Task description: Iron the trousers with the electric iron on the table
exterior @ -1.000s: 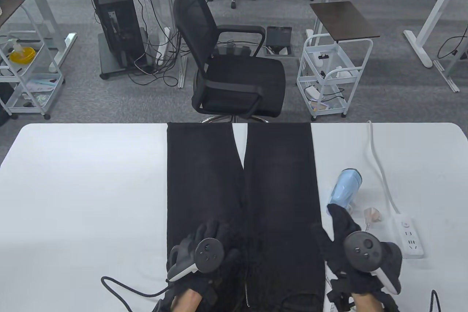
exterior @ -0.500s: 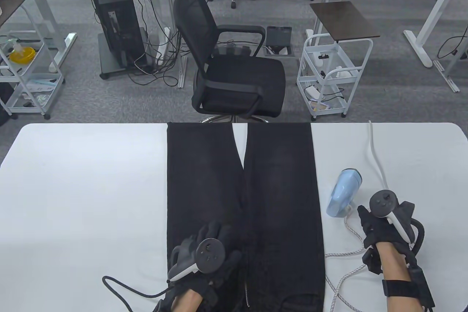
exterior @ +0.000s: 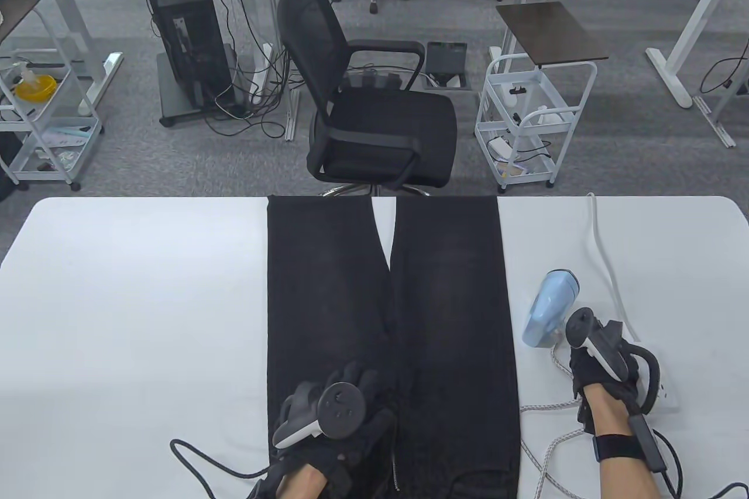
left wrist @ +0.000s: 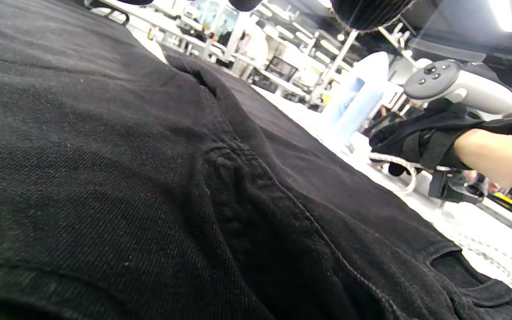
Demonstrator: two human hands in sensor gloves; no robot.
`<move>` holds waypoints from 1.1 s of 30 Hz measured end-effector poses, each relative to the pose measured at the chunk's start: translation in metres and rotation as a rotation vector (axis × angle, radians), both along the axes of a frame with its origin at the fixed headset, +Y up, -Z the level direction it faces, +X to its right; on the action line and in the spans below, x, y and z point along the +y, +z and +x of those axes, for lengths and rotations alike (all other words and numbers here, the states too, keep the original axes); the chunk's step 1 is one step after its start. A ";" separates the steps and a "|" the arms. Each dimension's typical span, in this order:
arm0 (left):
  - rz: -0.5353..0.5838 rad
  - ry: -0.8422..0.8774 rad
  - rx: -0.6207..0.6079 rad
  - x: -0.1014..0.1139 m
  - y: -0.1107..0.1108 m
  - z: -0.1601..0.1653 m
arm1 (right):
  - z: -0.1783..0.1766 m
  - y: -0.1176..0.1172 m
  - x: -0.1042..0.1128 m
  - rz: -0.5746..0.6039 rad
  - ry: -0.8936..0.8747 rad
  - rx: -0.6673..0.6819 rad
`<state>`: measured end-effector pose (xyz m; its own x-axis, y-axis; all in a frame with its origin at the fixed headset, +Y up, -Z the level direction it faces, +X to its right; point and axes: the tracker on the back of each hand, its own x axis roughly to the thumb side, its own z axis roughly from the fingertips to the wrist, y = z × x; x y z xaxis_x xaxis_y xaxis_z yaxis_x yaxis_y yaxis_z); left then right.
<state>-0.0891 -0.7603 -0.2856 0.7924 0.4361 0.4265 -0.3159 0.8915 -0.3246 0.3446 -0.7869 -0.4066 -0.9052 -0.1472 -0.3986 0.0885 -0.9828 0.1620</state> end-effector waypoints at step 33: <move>-0.084 0.002 -0.028 -0.008 -0.001 0.003 | 0.108 0.103 0.045 0.164 -0.248 -0.093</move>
<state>-0.0864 -0.7682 -0.2870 0.7796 0.4730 0.4104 -0.3079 0.8602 -0.4066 0.4529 -0.7415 -0.3041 -0.8643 0.1467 -0.4812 -0.1650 -0.9863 -0.0044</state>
